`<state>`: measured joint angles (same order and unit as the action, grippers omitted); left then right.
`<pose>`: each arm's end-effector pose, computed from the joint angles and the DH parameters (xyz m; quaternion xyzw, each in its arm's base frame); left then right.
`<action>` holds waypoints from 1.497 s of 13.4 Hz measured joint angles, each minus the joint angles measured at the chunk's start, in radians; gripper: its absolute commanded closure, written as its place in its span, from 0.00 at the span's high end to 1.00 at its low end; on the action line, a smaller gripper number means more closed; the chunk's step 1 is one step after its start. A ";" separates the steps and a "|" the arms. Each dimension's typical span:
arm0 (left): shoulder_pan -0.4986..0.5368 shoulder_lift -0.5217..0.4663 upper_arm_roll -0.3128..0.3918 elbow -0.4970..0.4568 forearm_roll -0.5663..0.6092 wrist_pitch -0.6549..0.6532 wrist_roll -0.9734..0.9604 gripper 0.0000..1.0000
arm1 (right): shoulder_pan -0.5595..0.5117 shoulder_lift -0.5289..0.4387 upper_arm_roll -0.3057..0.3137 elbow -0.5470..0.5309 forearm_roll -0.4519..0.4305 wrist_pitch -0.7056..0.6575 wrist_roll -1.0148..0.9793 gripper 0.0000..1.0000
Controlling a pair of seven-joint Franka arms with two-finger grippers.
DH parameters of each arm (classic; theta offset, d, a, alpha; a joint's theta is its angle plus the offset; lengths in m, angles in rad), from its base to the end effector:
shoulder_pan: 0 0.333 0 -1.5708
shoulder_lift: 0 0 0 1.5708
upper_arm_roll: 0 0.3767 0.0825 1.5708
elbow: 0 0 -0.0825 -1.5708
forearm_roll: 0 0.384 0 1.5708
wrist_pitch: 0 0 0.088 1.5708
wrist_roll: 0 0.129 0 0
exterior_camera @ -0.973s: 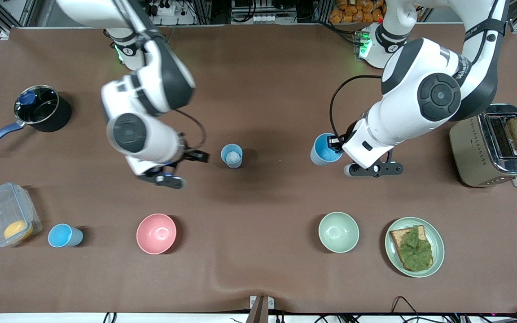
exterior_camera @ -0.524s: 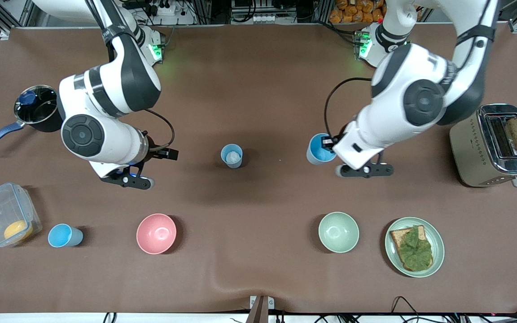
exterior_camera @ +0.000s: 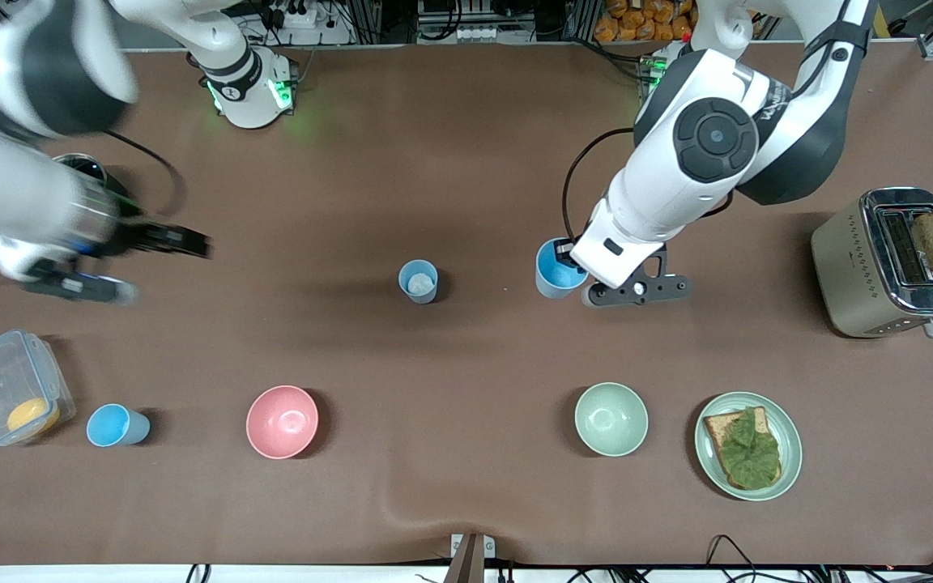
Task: Stack blue cups with both arms
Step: 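Retract the right arm while the left gripper carries its cup over, then lower the left gripper's cup into the placed blue cup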
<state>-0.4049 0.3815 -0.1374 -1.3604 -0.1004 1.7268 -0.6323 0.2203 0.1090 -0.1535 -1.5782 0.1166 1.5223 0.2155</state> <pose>0.5981 -0.3534 0.5406 0.9955 0.0576 -0.0463 0.0593 0.5767 0.0590 0.5955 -0.9925 0.0761 0.0878 0.0380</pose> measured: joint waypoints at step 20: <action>-0.334 0.242 -0.002 -0.011 -0.031 0.338 -0.347 0.00 | -0.120 -0.155 0.005 -0.037 -0.159 0.050 -0.201 1.00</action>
<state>-0.7389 0.6235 -0.1398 -1.3718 -0.1315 2.0648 -0.9796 0.1004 -0.0457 -0.1483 -1.6148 -0.0421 1.5728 0.0144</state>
